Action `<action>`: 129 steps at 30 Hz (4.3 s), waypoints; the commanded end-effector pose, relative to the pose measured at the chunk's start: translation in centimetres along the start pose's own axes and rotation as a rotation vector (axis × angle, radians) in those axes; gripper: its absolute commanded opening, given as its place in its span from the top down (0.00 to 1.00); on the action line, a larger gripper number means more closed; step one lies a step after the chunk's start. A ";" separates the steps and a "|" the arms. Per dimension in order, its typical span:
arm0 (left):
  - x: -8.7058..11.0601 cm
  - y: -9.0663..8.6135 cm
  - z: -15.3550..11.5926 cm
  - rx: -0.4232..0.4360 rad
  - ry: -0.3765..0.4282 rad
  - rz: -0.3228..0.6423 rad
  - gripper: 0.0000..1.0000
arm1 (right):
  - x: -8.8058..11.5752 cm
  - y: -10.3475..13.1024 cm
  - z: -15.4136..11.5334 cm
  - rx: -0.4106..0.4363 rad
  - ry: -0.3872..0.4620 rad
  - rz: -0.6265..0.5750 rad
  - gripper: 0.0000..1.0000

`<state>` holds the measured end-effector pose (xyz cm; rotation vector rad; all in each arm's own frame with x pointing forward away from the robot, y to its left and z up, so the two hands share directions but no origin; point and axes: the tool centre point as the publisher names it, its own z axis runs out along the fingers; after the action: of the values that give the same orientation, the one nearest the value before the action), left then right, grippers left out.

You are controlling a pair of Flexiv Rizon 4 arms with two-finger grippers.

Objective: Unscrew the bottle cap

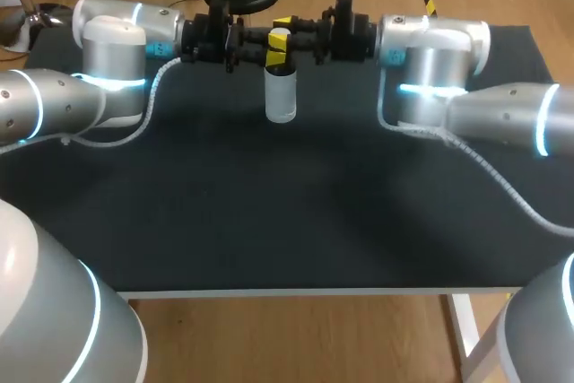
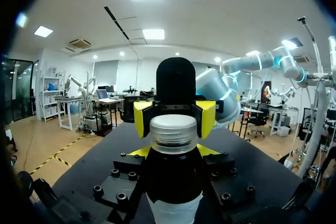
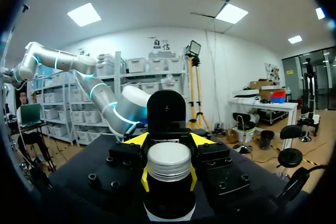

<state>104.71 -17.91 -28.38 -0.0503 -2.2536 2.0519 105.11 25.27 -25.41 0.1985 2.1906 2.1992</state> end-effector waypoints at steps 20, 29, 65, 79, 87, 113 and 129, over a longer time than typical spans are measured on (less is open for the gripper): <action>0.3 -0.2 -0.4 0.002 0.006 0.001 1.00 | 0.5 -1.6 1.0 0.059 0.908 -0.005 1.00; 0.3 -0.2 -0.4 0.002 0.006 0.001 1.00 | 1.3 -1.4 0.7 0.042 1.162 0.002 1.00; 0.3 -0.2 -0.4 0.002 0.006 0.001 1.00 | 1.2 0.1 1.8 0.095 1.509 -0.027 1.00; 0.3 -0.2 -0.4 0.002 0.006 0.001 1.00 | 0.8 0.0 1.4 0.128 1.363 -0.013 0.00; 0.3 -0.2 -0.4 0.002 0.006 0.001 1.00 | -0.6 0.4 -0.4 0.143 0.934 -0.010 0.00; 0.3 -0.2 -0.4 0.002 0.006 0.001 1.00 | 0.4 2.2 -2.7 0.214 0.100 -0.062 0.00; 0.3 -0.2 -0.4 0.002 0.006 0.001 1.00 | 0.9 2.6 -3.0 0.276 -0.220 -0.093 0.00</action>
<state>104.34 -17.42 -28.13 -0.0558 -2.2486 2.0557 105.38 22.64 -23.83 -0.3932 2.6785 2.1732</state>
